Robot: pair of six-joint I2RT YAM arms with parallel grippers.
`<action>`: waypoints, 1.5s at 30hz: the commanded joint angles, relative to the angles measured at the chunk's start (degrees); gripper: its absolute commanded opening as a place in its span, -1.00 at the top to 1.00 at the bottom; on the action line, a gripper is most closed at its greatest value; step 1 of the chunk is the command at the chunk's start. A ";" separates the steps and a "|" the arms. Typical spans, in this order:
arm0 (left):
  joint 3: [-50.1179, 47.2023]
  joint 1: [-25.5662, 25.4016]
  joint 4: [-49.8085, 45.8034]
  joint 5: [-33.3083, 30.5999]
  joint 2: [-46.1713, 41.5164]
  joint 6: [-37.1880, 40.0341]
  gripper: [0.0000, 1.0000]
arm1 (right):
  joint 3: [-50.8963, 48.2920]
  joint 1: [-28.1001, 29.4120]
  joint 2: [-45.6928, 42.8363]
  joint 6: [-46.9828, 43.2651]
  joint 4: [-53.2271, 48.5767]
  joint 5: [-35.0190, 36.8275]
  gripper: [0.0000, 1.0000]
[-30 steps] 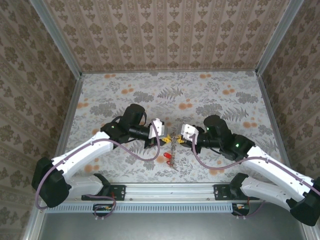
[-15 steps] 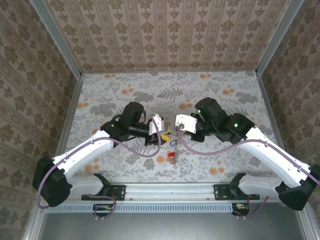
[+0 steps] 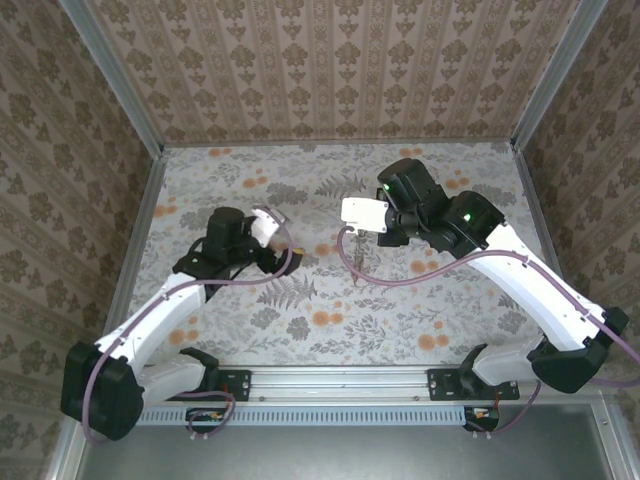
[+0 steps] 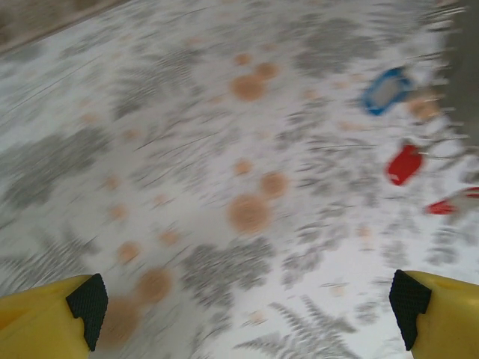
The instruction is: Put the keys on the keyring
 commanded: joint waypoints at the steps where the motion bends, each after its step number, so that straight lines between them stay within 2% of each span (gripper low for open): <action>1: -2.24 2.92 0.55 -13.98 -3.51 -8.88 -1.00 | 0.94 0.28 0.77 1.06 4.29 1.93 1.00; 3: -4.00 4.28 0.51 -19.67 -5.77 -13.03 -1.00 | -0.91 0.36 0.81 3.66 7.40 0.15 1.00; 6: -6.41 6.11 0.26 -23.73 -8.94 -17.70 -1.00 | -3.43 0.34 0.82 6.43 10.74 -1.80 1.00; 9: -7.74 7.87 -1.36 -25.60 -11.85 -20.81 -1.00 | -4.78 0.37 1.07 10.14 14.08 -4.49 1.00; 14: -8.75 11.07 -6.05 -28.90 -14.84 -27.97 -1.00 | -7.59 1.19 2.26 20.73 23.35 -14.00 1.00; 17: -8.50 13.36 -9.08 -28.53 -15.30 -32.15 -1.00 | -7.66 2.74 7.18 24.68 29.49 -17.24 1.00; 22: -9.23 15.99 -10.72 -27.60 -15.96 -36.38 -1.00 | -2.25 3.44 16.39 28.77 36.18 -20.75 1.00; 26: -10.09 17.08 -10.46 -27.21 -17.01 -37.08 -1.00 | 0.61 3.24 22.27 28.64 38.41 -22.19 1.00; 29: -10.60 17.29 -11.44 -27.68 -17.84 -36.73 -1.00 | -0.74 2.50 23.36 27.62 38.00 -22.74 1.00; 38: -13.26 17.74 -9.47 -26.69 -17.04 -36.32 -1.00 | -19.66 -0.27 20.80 24.26 41.18 -23.42 1.00; 45: -14.13 17.95 -8.14 -26.47 -15.41 -35.41 -1.00 | -28.88 -1.51 19.60 19.30 36.31 -17.35 1.00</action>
